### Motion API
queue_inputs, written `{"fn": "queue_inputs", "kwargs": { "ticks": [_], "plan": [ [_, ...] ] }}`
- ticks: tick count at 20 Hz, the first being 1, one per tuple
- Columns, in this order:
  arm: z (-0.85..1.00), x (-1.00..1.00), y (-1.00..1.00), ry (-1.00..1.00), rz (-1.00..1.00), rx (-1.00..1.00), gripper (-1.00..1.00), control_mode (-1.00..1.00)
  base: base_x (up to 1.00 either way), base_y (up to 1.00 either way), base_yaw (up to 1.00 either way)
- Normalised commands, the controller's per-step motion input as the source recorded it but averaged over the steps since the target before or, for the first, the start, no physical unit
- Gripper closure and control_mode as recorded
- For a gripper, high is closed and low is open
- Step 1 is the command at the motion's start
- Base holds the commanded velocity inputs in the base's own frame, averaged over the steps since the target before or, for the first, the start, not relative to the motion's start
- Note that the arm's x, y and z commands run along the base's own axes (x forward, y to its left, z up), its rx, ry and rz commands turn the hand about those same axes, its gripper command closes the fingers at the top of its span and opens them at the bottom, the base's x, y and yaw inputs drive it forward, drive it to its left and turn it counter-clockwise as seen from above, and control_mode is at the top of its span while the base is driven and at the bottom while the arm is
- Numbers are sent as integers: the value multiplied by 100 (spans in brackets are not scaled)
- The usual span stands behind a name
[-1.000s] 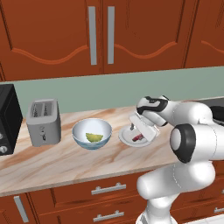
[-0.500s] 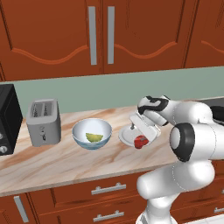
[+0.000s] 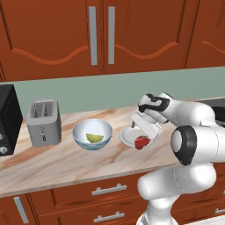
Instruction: Place the steak on the plate and place the lemon wedge on the same plate.
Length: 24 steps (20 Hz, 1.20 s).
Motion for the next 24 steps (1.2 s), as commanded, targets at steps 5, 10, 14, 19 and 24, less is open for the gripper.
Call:
{"fn": "queue_inputs", "kwargs": {
  "ticks": [5,10,14,19,24],
  "plan": [
    [26,-25,14,6,4,-8,-100,-100,0,0,0],
    [9,-22,33,0,6,-7,-100,-100,0,0,0],
    [14,-10,41,0,4,-2,-100,-100,0,0,0],
    [10,-15,51,0,0,-4,-100,-100,0,0,0],
    [6,-12,58,0,-2,-9,-100,-100,0,0,0]
  ]
}}
